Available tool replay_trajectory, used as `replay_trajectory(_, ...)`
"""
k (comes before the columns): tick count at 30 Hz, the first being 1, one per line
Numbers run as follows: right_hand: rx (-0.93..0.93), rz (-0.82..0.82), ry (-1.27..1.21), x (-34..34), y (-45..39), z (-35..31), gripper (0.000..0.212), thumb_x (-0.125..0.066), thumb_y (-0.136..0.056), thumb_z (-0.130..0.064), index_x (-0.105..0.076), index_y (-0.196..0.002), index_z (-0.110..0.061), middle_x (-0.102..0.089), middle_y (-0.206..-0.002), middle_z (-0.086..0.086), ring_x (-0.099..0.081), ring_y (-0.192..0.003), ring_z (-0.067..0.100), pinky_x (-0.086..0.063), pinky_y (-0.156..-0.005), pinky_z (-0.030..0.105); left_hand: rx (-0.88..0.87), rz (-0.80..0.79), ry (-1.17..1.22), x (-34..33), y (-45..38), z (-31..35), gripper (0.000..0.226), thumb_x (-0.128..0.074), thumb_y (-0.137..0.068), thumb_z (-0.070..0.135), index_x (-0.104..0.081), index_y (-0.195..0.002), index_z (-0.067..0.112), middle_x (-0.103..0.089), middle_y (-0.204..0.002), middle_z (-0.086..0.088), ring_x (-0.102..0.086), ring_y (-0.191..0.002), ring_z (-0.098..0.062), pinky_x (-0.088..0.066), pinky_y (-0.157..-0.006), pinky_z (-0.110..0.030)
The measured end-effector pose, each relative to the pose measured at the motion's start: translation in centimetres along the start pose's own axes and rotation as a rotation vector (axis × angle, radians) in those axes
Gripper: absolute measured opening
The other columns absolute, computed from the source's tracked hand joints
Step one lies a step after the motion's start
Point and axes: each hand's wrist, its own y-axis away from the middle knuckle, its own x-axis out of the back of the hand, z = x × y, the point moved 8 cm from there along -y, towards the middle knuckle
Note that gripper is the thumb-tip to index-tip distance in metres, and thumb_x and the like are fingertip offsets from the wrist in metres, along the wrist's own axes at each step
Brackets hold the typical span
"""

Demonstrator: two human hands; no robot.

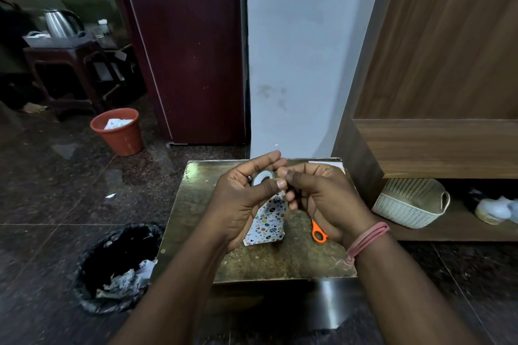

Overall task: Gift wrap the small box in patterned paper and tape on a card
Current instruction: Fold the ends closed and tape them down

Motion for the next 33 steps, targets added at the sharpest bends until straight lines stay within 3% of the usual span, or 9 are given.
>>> replay_trajectory(5,-0.209,0.015,-0.124,-0.7,0.4,1.3,0.009,-0.065,-0.093,-0.006,-0.071,-0.097,-0.001,-0.061,-0.064,0.003,-0.055,-0.055,0.010,-0.048,-0.047,0.019,-0.085,0.003,-0.044,-0.2,0.3,0.6,0.057,-0.073,-0.076,-0.003,-0.065,-0.132,0.007,-0.071,-0.129,-0.011,-0.062,-0.130,-0.022,-0.052,-0.106,-0.032)
replay_trajectory(9,-0.280,-0.075,-0.199,-1.2,0.7,1.3,0.017,-0.074,-0.081,-0.012,-0.071,-0.095,-0.003,-0.062,-0.071,0.005,-0.059,-0.061,0.011,-0.056,-0.054,0.021,-0.080,-0.045,-0.037,-0.7,0.5,0.7,0.058,-0.070,-0.079,-0.002,-0.061,-0.135,0.007,-0.070,-0.132,-0.009,-0.061,-0.131,-0.020,-0.053,-0.104,-0.029)
replay_trajectory(14,-0.238,-0.121,-0.213,-0.8,0.6,0.9,0.046,-0.063,-0.094,-0.036,-0.061,-0.128,-0.004,-0.067,-0.084,0.009,-0.065,-0.070,0.017,-0.059,-0.061,0.026,-0.063,-0.046,0.087,-1.3,0.3,0.1,0.059,-0.066,-0.083,-0.003,-0.056,-0.141,0.004,-0.064,-0.140,-0.011,-0.059,-0.133,-0.020,-0.052,-0.104,-0.028)
replay_trajectory(20,-0.098,-0.176,-0.183,-1.2,0.6,0.4,0.052,-0.069,-0.078,0.004,-0.051,-0.127,0.005,-0.071,-0.098,0.020,-0.069,-0.075,0.027,-0.060,-0.063,0.030,-0.068,-0.003,0.156,-1.0,0.1,-0.3,0.058,-0.069,-0.090,0.008,-0.052,-0.146,0.011,-0.060,-0.147,-0.003,-0.056,-0.136,-0.019,-0.056,-0.081,-0.022)
replay_trajectory(23,-0.071,-0.105,-0.147,-0.3,0.4,0.0,0.045,-0.070,-0.075,0.010,-0.051,-0.114,0.000,-0.071,-0.089,0.021,-0.068,-0.067,0.027,-0.060,-0.060,0.030,-0.068,-0.009,0.136,-1.2,0.0,-0.5,0.065,-0.071,-0.085,0.016,-0.051,-0.147,0.012,-0.059,-0.148,-0.002,-0.053,-0.139,-0.019,-0.052,-0.103,-0.034)
replay_trajectory(25,-0.060,0.008,0.000,1.9,0.1,-0.3,0.038,-0.068,-0.081,0.016,-0.049,-0.106,-0.004,-0.070,-0.091,0.026,-0.067,-0.062,0.026,-0.057,-0.054,0.030,-0.077,0.005,0.150,-0.9,-0.1,-0.3,0.062,-0.071,-0.087,0.013,-0.052,-0.145,0.011,-0.061,-0.146,-0.003,-0.051,-0.141,-0.016,-0.035,-0.120,-0.036)
replay_trajectory(27,-0.045,0.159,0.335,5.5,-0.1,-0.3,0.033,-0.066,-0.086,0.016,-0.049,-0.099,-0.009,-0.069,-0.090,0.023,-0.066,-0.059,0.021,-0.055,-0.053,0.031,-0.078,0.021,0.139,-0.4,-0.1,-0.1,0.055,-0.068,-0.091,0.008,-0.054,-0.144,0.012,-0.062,-0.144,-0.003,-0.051,-0.140,-0.012,-0.029,-0.124,-0.036)
replay_trajectory(31,-0.084,0.361,1.236,11.4,-0.4,0.7,0.016,-0.062,-0.087,-0.004,-0.054,-0.095,-0.016,-0.069,-0.087,0.008,-0.067,-0.082,0.030,-0.053,-0.076,0.037,-0.023,0.040,0.153,-0.1,0.1,-0.5,0.052,-0.061,-0.088,0.010,-0.058,-0.140,0.007,-0.066,-0.139,-0.010,-0.059,-0.133,-0.022,-0.039,-0.120,-0.042)
replay_trajectory(33,-0.169,0.382,1.393,12.7,-0.3,1.5,0.014,-0.061,-0.088,-0.007,-0.056,-0.100,-0.013,-0.070,-0.095,0.013,-0.067,-0.094,0.033,-0.051,-0.081,0.034,0.007,0.026,0.150,-0.5,0.3,-0.8,0.048,-0.060,-0.090,0.010,-0.059,-0.138,0.004,-0.068,-0.135,-0.014,-0.063,-0.128,-0.029,-0.049,-0.111,-0.041)
